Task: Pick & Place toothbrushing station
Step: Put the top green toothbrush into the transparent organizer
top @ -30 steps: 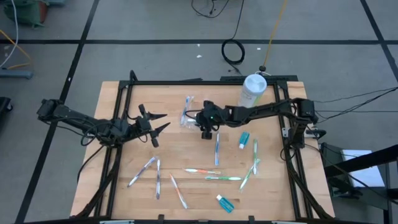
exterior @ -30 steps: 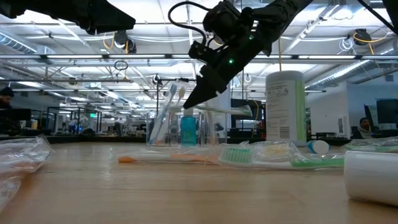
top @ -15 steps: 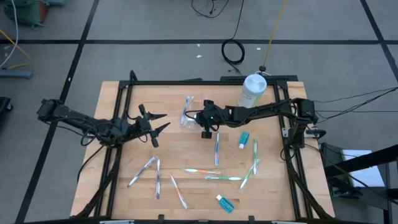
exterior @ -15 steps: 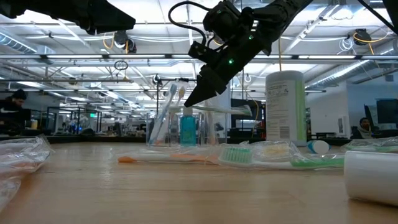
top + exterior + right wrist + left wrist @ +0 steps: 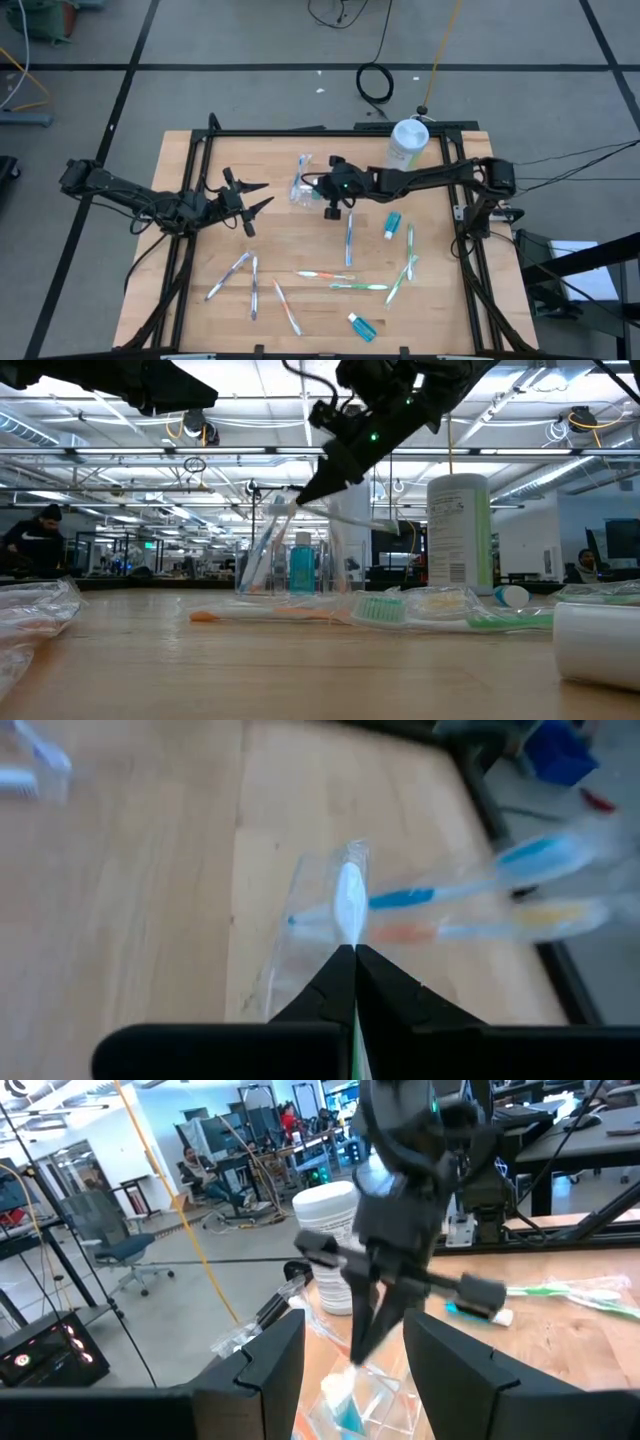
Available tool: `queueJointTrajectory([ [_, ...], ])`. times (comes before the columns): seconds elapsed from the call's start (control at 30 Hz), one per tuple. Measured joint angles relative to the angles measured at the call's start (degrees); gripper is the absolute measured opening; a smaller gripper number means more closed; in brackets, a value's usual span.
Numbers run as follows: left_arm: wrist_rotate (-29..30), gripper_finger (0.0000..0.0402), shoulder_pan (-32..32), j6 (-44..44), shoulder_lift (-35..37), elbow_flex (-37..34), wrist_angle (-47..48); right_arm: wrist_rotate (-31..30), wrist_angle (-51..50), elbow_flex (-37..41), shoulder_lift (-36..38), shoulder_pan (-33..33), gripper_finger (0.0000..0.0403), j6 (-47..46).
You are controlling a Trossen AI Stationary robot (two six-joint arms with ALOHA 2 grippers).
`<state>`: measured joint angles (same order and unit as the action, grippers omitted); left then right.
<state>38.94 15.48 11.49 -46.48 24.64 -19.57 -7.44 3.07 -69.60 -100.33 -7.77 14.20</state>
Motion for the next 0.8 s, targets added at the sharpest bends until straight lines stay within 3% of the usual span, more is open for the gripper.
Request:
queueJointTrajectory([
  [0.17,0.0,0.0177,-0.01,0.01,0.0,0.0,0.02,0.0,5.69,0.0,3.19,0.22,0.0,-0.02],
  [0.37,0.0,0.0177,0.0,-0.65,0.0,0.0,0.04,0.02,20.48,0.71,5.95,1.93,0.0,0.09],
  [0.6,-0.36,0.0177,0.0,-2.79,0.0,0.0,0.06,-0.75,50.99,13.99,4.39,3.54,0.0,-0.02],
  [0.8,-0.39,0.0177,0.0,-2.8,0.02,0.0,0.06,-10.32,76.98,26.06,-1.14,2.84,0.0,-1.87],
])
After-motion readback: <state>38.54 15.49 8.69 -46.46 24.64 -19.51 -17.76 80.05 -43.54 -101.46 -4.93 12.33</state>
